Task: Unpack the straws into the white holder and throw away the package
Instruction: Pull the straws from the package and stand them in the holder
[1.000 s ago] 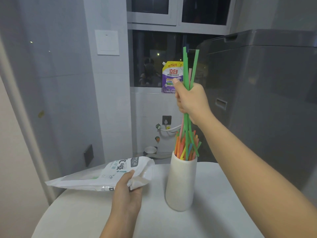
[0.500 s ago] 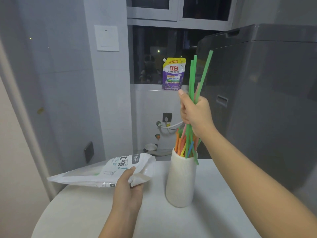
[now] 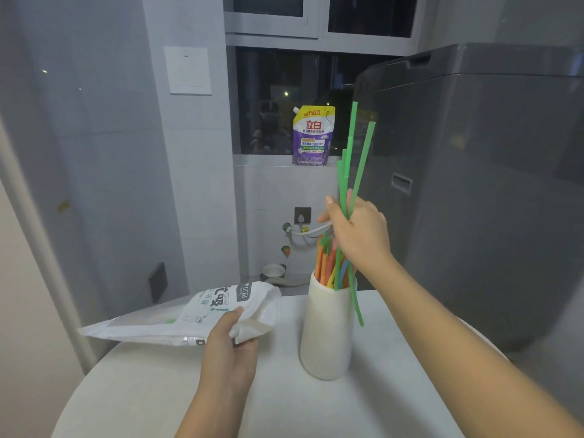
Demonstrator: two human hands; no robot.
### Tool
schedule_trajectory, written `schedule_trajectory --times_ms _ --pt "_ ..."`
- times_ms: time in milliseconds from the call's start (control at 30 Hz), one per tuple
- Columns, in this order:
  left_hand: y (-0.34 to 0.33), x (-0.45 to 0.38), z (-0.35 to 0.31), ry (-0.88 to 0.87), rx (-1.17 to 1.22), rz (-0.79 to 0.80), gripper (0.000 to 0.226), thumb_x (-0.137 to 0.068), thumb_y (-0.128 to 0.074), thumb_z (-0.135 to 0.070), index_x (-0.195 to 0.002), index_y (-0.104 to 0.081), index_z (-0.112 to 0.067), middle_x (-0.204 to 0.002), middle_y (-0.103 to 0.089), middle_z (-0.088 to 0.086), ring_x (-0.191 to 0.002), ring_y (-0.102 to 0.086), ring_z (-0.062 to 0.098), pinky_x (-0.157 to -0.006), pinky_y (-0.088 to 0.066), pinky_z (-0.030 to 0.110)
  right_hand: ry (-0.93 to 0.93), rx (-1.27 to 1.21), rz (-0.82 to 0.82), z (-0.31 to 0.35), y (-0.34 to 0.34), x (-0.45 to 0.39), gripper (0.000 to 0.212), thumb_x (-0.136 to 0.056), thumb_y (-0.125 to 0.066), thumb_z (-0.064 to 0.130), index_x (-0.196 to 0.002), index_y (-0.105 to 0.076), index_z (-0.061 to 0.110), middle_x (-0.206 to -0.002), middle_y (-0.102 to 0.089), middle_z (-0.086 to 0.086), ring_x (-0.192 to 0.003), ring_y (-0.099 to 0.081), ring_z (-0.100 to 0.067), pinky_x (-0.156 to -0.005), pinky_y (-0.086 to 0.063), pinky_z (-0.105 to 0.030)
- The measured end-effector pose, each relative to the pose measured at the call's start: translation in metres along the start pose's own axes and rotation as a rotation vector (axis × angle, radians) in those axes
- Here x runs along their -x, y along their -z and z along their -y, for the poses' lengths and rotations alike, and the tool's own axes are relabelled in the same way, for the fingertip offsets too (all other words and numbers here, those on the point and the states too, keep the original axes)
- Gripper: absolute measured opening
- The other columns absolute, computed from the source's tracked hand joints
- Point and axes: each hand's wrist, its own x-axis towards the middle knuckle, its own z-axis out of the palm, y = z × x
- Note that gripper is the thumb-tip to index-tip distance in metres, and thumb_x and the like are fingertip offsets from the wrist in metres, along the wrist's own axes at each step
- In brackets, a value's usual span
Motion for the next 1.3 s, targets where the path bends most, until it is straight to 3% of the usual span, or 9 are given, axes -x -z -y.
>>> schedule_trajectory --times_ms 167,433,533,667,833,1000,1167,1233,1300 --pt "-0.001 0.0 0.0 -0.002 0.006 -0.007 0.041 -0.088 -0.047 0.007 -0.125 -0.054 -0.008 -0.097 -0.067 0.002 -0.089 -0.064 0.016 -0.06 -0.06 0.029 -0.005 0.251 0.095 -0.005 0.004 -0.002 0.06 -0.092 -0.02 0.056 -0.097 -0.069 0.022 -0.101 -0.063 0.0 -0.091 -0.04 -0.012 -0.089 -0.029 -0.034" --pt "-0.002 0.003 -0.001 0.009 -0.024 0.0 0.022 -0.09 -0.046 0.006 -0.098 -0.061 -0.009 -0.072 -0.074 -0.001 -0.076 -0.071 0.015 -0.074 -0.058 0.029 0.053 -0.044 0.015 0.002 0.012 0.008 0.075 -0.077 -0.02 0.071 -0.08 -0.073 0.017 -0.076 -0.058 0.0 -0.079 -0.057 -0.013 -0.063 -0.042 -0.022" --pt "-0.001 0.002 0.0 -0.012 -0.039 -0.009 0.028 -0.09 -0.046 0.005 -0.11 -0.059 -0.01 -0.083 -0.071 0.001 -0.086 -0.062 0.016 -0.092 -0.047 0.033 0.053 -0.067 0.005 -0.003 0.01 0.007 0.057 -0.086 -0.031 0.061 -0.069 -0.068 0.021 -0.08 -0.061 -0.004 -0.072 -0.059 -0.011 -0.059 -0.039 -0.018" --pt "0.0 0.0 0.0 -0.008 -0.028 0.014 0.037 -0.089 -0.046 0.006 -0.121 -0.055 -0.011 -0.09 -0.065 0.0 -0.085 -0.06 0.013 -0.079 -0.055 0.028 0.008 -0.11 0.047 -0.009 0.007 0.002 0.035 -0.093 -0.042 0.042 -0.062 -0.058 0.036 -0.089 -0.065 -0.006 -0.077 -0.064 -0.017 -0.069 -0.05 -0.029" --pt "0.0 0.001 0.001 -0.007 -0.047 0.004 0.04 -0.089 -0.047 0.005 -0.126 -0.055 -0.007 -0.089 -0.071 0.001 -0.09 -0.064 0.015 -0.08 -0.055 0.031 -0.065 -0.164 0.083 -0.012 0.005 0.003 0.039 -0.094 -0.04 0.045 -0.063 -0.062 0.035 -0.072 -0.064 0.007 -0.062 -0.059 -0.005 -0.053 -0.04 -0.017" --pt "-0.001 0.002 0.001 -0.005 -0.026 -0.001 0.047 -0.089 -0.046 0.007 -0.134 -0.05 -0.006 -0.091 -0.067 0.0 -0.086 -0.062 0.013 -0.058 -0.057 0.022 -0.107 -0.213 0.121 -0.009 0.008 0.001 0.042 -0.096 -0.038 0.041 -0.068 -0.067 0.029 -0.071 -0.065 0.013 -0.071 -0.063 -0.006 -0.056 -0.039 -0.014" --pt "-0.002 0.002 0.001 -0.006 -0.001 -0.019 0.044 -0.089 -0.046 0.007 -0.131 -0.052 -0.007 -0.092 -0.069 0.001 -0.089 -0.063 0.014 -0.059 -0.058 0.025 -0.125 -0.195 0.148 -0.009 0.008 0.0 0.045 -0.096 -0.04 0.037 -0.061 -0.067 0.032 -0.061 -0.067 -0.001 -0.058 -0.059 -0.021 -0.056 -0.044 -0.026" --pt "-0.001 0.0 0.0 -0.006 -0.003 -0.013 0.038 -0.089 -0.046 0.007 -0.123 -0.055 -0.008 -0.083 -0.073 0.001 -0.089 -0.064 0.016 -0.059 -0.059 0.026 -0.131 -0.151 0.185 -0.01 0.006 0.003 0.046 -0.097 -0.039 0.037 -0.064 -0.07 0.03 -0.041 -0.052 0.009 -0.046 -0.049 -0.015 -0.049 -0.039 -0.025" --pt "0.0 0.0 -0.001 -0.007 -0.03 0.001 0.032 -0.089 -0.046 0.007 -0.115 -0.057 -0.008 -0.079 -0.073 0.0 -0.088 -0.064 0.016 -0.065 -0.059 0.027 -0.133 -0.119 0.207 -0.011 0.003 0.007 0.045 -0.096 -0.039 0.037 -0.072 -0.073 0.022 -0.049 -0.057 0.011 -0.055 -0.054 -0.014 -0.054 -0.043 -0.025"
